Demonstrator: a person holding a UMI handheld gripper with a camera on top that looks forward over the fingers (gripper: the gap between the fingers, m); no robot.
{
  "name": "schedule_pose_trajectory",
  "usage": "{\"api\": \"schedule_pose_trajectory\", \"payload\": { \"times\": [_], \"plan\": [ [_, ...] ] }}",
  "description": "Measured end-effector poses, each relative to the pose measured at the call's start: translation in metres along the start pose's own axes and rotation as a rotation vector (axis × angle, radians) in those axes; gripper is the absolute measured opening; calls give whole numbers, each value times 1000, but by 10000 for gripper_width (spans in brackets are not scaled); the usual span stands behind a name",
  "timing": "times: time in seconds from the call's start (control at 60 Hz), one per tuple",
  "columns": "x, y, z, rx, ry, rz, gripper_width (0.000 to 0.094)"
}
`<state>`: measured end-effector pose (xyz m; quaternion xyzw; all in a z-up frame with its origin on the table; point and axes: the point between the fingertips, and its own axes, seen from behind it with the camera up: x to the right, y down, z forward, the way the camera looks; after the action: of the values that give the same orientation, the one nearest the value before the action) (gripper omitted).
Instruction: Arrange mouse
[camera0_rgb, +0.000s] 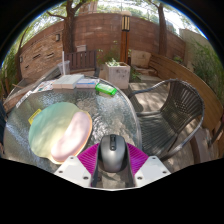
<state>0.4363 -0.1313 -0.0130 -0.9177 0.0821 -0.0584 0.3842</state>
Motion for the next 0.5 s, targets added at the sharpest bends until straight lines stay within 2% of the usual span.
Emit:
{"api": "schedule_pose_trajectory", "payload": {
  "times": [0.05, 0.15, 0.25, 0.367, 0.433, 0.5],
  "plan": [
    [6, -1, -1, -7, 13, 3, 387],
    [19, -17, -7, 14, 42, -3, 361],
    [14, -77, -28, 119, 32, 21, 359],
    [-38, -157, -56, 261, -62, 19, 360],
    [-76, -176, -54, 292, -135, 0, 358],
    [-126, -165, -45, 272, -196, -28, 358]
  ]
}}
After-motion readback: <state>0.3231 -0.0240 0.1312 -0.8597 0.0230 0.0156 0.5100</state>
